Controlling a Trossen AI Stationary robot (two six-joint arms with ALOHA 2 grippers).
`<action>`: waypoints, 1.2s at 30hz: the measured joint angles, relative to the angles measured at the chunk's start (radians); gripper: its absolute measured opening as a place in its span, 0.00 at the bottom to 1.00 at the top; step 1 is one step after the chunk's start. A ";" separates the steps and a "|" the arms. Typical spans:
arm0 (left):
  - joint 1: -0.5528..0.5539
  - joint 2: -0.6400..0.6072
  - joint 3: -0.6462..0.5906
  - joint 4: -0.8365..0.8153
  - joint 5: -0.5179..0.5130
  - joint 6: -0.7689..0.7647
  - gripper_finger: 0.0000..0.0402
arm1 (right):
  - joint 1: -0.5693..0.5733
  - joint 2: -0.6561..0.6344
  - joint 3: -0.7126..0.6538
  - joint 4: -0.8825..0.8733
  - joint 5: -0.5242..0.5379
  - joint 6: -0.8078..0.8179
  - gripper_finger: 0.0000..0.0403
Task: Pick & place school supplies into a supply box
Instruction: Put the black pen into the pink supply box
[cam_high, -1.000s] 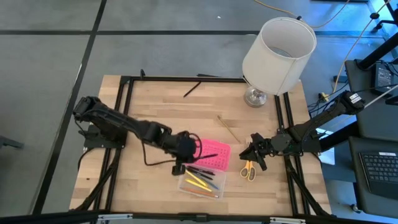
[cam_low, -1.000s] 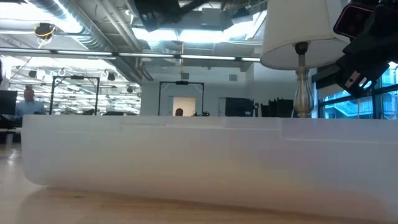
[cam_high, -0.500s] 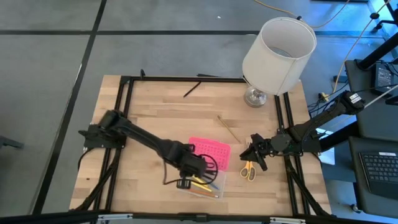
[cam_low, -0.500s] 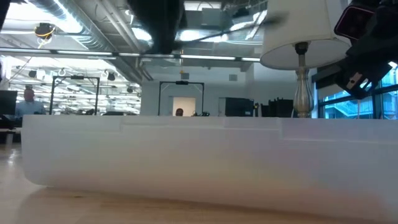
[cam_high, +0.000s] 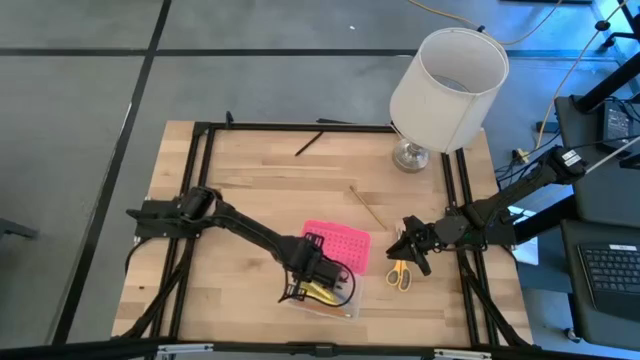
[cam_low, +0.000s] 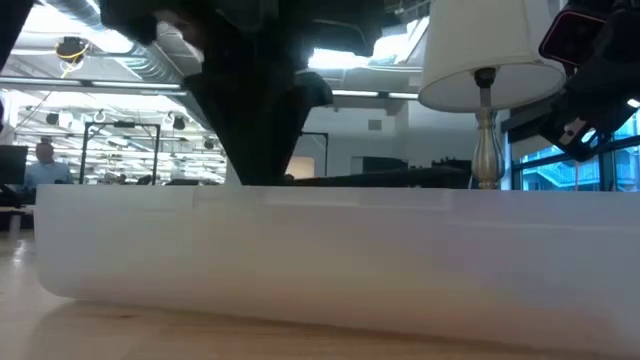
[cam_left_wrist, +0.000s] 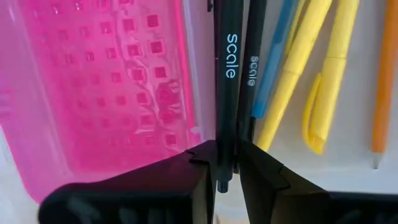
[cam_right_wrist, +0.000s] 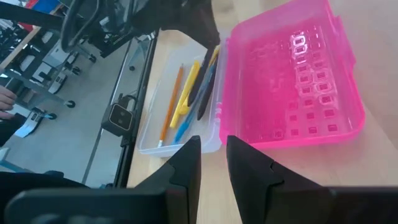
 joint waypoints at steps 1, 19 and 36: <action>0.005 0.003 0.000 0.001 -0.002 0.012 0.11 | 0.000 0.000 0.000 0.000 0.000 0.000 0.21; 0.025 0.006 0.000 0.037 0.041 0.034 0.11 | 0.000 0.000 0.000 -0.004 0.001 0.022 0.21; 0.031 0.027 -0.001 0.050 0.030 0.025 0.11 | 0.000 0.000 0.000 -0.005 0.002 0.022 0.21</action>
